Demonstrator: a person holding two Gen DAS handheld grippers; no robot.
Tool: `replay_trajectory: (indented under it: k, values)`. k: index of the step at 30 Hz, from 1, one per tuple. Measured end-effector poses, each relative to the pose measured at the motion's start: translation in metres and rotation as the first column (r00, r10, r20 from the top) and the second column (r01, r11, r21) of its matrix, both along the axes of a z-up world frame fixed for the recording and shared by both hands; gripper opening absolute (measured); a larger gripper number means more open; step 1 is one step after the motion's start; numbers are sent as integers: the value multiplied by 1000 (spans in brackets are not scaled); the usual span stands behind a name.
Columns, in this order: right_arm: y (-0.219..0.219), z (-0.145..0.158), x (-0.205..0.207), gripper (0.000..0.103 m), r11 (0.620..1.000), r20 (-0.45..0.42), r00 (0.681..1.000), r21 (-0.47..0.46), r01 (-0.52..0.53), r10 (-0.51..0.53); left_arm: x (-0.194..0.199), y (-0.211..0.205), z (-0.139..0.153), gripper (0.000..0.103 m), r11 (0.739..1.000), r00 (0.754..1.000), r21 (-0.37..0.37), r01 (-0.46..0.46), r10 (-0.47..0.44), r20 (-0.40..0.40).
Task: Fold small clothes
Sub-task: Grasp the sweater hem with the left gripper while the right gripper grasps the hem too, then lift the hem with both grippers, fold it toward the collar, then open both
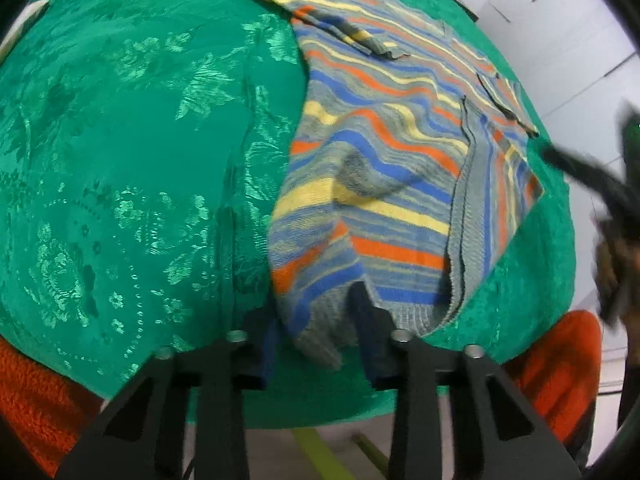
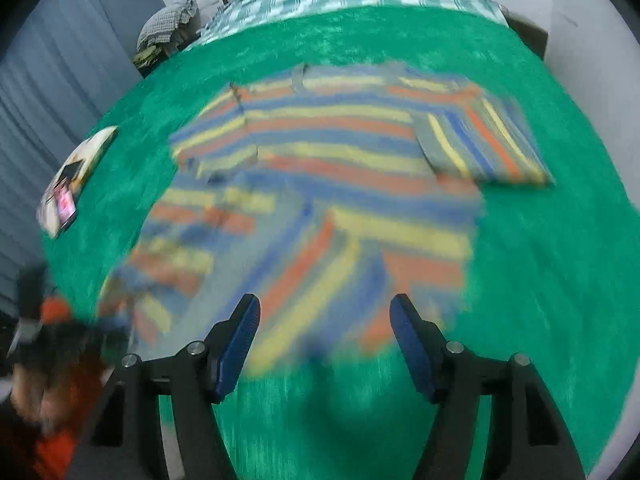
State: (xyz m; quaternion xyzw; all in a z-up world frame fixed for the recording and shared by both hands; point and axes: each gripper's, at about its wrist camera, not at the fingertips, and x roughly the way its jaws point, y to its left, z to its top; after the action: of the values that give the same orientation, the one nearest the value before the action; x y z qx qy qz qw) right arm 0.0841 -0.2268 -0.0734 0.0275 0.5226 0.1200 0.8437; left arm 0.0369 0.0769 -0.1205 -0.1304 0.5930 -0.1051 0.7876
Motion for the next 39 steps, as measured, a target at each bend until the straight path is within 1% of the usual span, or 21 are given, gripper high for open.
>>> replay_trajectory:
  k: [2, 4, 6, 8, 12, 14, 17, 20, 22, 24, 25, 26, 27, 28, 29, 31, 32, 33, 34, 35, 39]
  values:
    - [23, -15, 42, 67, 998, 16, 1000, -65, -15, 16, 0, -1, 0, 10, 1000, 1000, -2, 7, -7, -1]
    - [40, -33, 70, 63, 995, -13, 998, -81, -65, 64, -2, 0, 1, 8, 1000, 1000, -8, 12, -12, -3]
    - [48, -49, 82, 5, 991, -113, 985, -9, -135, 133, -1, 1, 3, 4, 1000, 1000, -12, 14, -14, -4]
    - [50, -37, 71, 5, 986, -81, 983, -29, -167, 164, -3, 6, 5, 4, 1000, 1000, -29, 13, -13, -12]
    - [18, 26, -8, 5, 962, 5, 965, 77, -261, 262, -10, 19, 15, 4, 996, 999, -79, 29, -31, -23]
    - [-1, 51, -58, 5, 946, 23, 948, 59, -319, 318, -16, 27, 19, 4, 994, 998, -100, 49, -51, -23]
    - [-29, 62, -115, 5, 945, -26, 945, -3, -327, 327, -21, 32, 17, 4, 989, 997, -133, 59, -65, -45]
    - [-64, 41, -144, 7, 966, -115, 965, -77, -247, 238, -23, 27, 10, 4, 992, 994, -96, 85, -90, -57]
    - [-85, 21, -150, 17, 987, -168, 978, -79, -138, 123, -23, 23, 8, 4, 994, 994, -75, 85, -90, -58]
    - [-108, 9, -150, 41, 1000, -197, 980, -2, 7, -8, -24, 25, 9, 5, 992, 996, -103, 69, -75, -57]
    - [-113, 5, -145, 49, 997, -202, 978, 53, 64, -52, -25, 28, 10, 9, 991, 997, -124, 56, -63, -53]
    - [-118, 2, -146, 60, 985, -210, 973, 118, 126, -99, -25, 29, 10, 22, 989, 997, -136, 49, -57, -52]
    - [-122, -3, -145, 63, 967, -229, 964, 180, 182, -139, -25, 30, 9, 29, 988, 998, -147, 40, -47, -48]
    - [-120, -12, -143, 63, 948, -261, 951, 225, 225, -164, -25, 30, 9, 43, 988, 998, -150, 32, -39, -42]
    - [-118, -20, -142, 63, 936, -290, 940, 246, 253, -179, -23, 30, 7, 50, 988, 999, -149, 25, -31, -39]
    - [-107, -44, -134, 63, 924, -353, 915, 249, 291, -193, -15, 25, -1, 49, 988, 998, -152, 8, -17, -61]
    - [-104, -56, -132, 63, 922, -384, 903, 244, 301, -193, -11, 22, -4, 40, 988, 997, -155, 5, -17, -75]
    - [-99, -66, -128, 53, 914, -415, 890, 260, 313, -186, -9, 18, -7, 21, 987, 996, -159, 16, -31, -86]
    - [-93, -70, -125, 33, 903, -430, 890, 307, 302, -152, -7, 13, -8, 3, 985, 993, -164, 46, -63, -99]
    - [-89, -72, -124, 7, 898, -431, 895, 337, 283, -120, -9, 13, -5, 2, 985, 992, -163, 56, -74, -103]
    - [-89, -28, -133, 4, 929, -376, 921, 296, 221, -99, -23, 29, 15, 2, 974, 987, -208, 89, -114, -112]
